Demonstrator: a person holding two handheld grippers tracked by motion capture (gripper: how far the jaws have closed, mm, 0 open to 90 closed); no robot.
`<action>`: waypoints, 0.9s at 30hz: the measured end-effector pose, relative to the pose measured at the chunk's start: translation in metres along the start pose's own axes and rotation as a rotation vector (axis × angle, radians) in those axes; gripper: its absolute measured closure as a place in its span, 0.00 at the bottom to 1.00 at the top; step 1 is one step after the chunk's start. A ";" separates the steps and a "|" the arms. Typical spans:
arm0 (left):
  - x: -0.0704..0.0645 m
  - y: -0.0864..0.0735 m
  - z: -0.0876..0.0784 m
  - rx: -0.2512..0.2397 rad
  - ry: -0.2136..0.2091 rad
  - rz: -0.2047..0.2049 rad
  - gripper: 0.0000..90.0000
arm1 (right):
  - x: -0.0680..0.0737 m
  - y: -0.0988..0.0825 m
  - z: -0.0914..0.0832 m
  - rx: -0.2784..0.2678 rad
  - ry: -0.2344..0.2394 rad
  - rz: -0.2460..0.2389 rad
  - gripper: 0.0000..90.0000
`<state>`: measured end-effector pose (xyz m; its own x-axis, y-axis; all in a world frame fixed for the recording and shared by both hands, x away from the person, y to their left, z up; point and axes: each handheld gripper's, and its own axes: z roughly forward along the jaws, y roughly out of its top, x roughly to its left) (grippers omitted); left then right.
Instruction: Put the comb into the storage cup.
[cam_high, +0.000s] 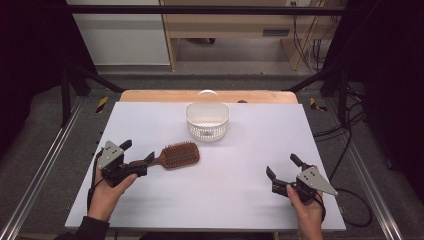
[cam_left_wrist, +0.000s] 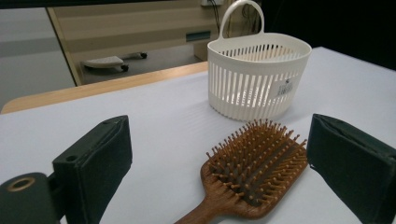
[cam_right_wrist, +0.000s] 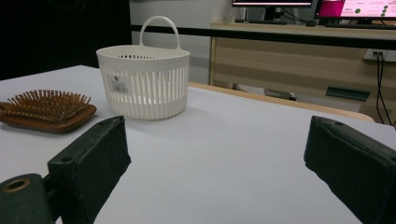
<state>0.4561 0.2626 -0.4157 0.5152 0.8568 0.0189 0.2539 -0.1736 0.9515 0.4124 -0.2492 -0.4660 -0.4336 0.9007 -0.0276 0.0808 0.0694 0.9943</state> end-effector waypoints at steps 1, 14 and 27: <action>0.000 0.000 0.000 0.000 0.000 0.000 0.07 | 0.000 0.000 0.000 0.000 0.000 0.000 0.07; 0.012 -0.014 0.025 0.140 0.022 0.068 0.19 | 0.003 0.001 -0.001 -0.003 -0.003 -0.005 0.08; 0.036 -0.015 0.040 0.259 0.018 0.062 0.88 | 0.001 0.000 0.000 -0.002 0.000 0.008 0.08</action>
<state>0.5036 0.2769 -0.4416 0.5223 0.8488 0.0828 0.4242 -0.3427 0.8382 0.4119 -0.2481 -0.4659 -0.4333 0.9010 -0.0196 0.0829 0.0615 0.9947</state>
